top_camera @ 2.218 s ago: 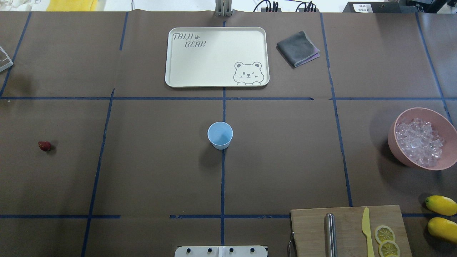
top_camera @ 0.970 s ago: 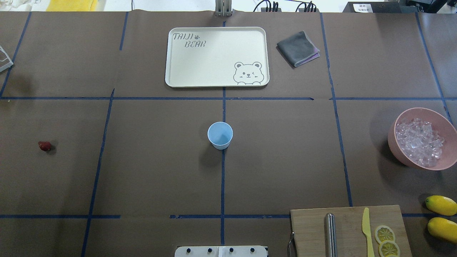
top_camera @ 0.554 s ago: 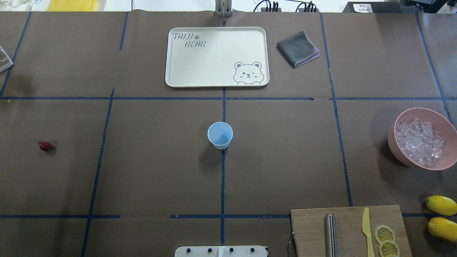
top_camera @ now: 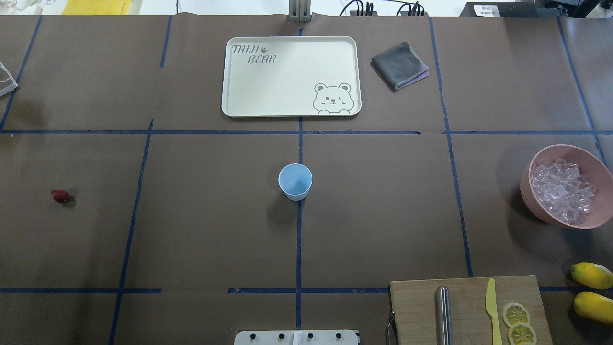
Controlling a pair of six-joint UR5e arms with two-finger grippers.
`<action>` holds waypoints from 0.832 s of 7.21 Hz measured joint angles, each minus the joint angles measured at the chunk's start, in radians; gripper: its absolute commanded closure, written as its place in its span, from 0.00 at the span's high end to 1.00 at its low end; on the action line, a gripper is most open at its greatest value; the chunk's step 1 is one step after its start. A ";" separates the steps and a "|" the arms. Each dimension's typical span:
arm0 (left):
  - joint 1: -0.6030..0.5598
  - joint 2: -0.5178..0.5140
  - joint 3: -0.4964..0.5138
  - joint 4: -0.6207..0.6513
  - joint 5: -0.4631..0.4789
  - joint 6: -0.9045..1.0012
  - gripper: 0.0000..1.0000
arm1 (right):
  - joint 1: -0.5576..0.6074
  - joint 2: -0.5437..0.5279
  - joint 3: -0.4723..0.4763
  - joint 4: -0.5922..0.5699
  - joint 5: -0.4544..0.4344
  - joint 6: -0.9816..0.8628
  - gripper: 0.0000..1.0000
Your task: Put ice and strawberries in cup
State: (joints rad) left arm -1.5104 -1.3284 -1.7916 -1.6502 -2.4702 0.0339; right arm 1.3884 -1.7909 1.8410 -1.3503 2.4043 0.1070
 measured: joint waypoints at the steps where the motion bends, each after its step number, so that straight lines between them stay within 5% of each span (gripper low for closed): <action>1: 0.000 0.000 0.000 0.000 -0.001 -0.001 1.00 | -0.057 -0.004 0.016 0.021 -0.005 0.085 0.98; 6: 0.001 0.000 -0.003 0.000 -0.001 0.000 1.00 | -0.226 -0.024 0.033 0.114 -0.073 0.321 0.93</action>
State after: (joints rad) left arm -1.5094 -1.3284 -1.7946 -1.6506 -2.4712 0.0337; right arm 1.1620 -1.8149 1.8740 -1.2366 2.3308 0.4281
